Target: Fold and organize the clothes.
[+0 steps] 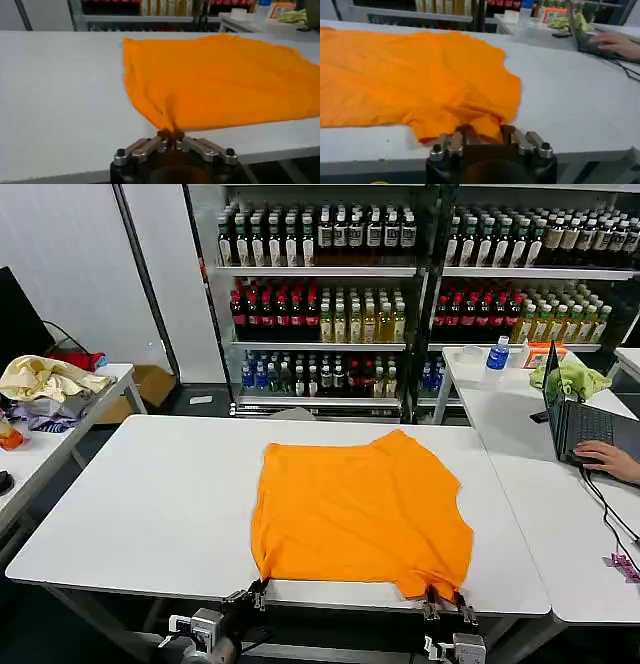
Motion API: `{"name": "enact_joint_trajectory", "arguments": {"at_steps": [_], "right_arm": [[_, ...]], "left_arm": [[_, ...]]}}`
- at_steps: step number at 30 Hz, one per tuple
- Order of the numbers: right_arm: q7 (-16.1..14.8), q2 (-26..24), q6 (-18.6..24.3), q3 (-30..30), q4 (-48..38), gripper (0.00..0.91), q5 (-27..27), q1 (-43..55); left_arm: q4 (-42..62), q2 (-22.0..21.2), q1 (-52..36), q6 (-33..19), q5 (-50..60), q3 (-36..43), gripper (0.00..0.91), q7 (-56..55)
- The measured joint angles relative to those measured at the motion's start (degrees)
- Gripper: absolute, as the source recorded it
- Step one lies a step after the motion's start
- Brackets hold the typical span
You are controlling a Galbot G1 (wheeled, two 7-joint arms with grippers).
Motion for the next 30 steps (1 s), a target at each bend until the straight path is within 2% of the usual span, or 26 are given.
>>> {"name": "enact_joint_trajectory", "arguments": {"at_steps": [12,30], "right_arm": [[-1.7,-1.0,1.7,0.7,1.3,0.0,0.0,-1.4],[-3.6,-3.9,3.8,5.3,10.0,0.0,1.6,-4.7]], "left_arm": [[-1.5,0.5,0.9,0.0,-1.7,-1.9,0.02,0.7],[-7.4,4.5,3.1,-0.3,-6.6,-9.5,0.02,1.6]]}}
